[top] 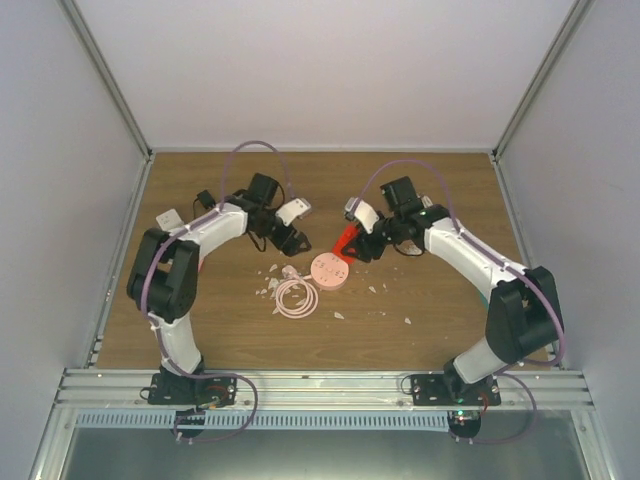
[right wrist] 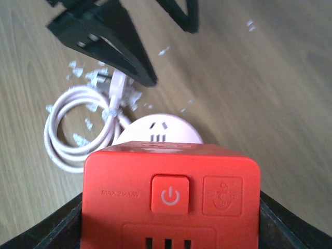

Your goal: Pull the plug off the socket

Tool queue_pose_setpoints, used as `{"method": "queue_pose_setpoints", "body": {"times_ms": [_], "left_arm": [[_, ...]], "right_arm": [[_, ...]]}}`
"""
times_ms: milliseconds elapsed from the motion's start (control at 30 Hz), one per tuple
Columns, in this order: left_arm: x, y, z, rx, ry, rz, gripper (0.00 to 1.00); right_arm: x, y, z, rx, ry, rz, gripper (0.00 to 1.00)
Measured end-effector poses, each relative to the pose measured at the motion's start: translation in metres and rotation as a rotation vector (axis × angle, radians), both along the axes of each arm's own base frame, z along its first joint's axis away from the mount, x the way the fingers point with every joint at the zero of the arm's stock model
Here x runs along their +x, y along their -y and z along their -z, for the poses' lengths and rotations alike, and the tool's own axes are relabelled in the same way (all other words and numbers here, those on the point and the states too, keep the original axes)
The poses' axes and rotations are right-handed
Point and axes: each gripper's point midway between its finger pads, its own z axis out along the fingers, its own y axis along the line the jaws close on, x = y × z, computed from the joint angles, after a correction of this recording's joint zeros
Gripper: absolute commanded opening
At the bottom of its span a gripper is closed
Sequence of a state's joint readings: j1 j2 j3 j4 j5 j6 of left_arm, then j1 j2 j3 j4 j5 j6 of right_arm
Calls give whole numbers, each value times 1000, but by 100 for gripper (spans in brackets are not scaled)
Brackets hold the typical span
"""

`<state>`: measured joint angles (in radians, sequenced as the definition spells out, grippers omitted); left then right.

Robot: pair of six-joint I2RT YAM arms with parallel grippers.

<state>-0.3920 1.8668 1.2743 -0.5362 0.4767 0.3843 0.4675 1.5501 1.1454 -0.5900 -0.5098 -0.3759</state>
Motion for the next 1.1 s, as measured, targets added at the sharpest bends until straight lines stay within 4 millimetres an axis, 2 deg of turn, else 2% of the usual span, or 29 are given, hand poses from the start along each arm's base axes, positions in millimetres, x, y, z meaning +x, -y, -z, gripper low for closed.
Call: {"method": "queue_pose_setpoints", "body": {"times_ms": [167,267,333,500,600,767,1000,1100], "left_arm": [[26,-21,-63,-129,122,-56,98],[32,-32,-103,-187,230,-58,99],[30,-32,-130,-218,314,-37,99],[14,-20,-196,-291,523,46,99],[3,0,-212,-291,601,109,99],[-12,34,-213,-262,654,181,99],[-10,67,-224,-250,690,218,96],[-15,79,-225,-240,708,243,95]], "right_arm": [[31,19,-36,120,6,85,40],[48,28,-63,199,21,126,41],[57,31,-87,272,31,139,41],[69,40,-114,378,22,167,41],[69,38,-128,435,4,162,42],[67,31,-141,511,-37,143,42],[69,24,-140,576,-135,145,42],[70,22,-142,588,-152,149,42]]}}
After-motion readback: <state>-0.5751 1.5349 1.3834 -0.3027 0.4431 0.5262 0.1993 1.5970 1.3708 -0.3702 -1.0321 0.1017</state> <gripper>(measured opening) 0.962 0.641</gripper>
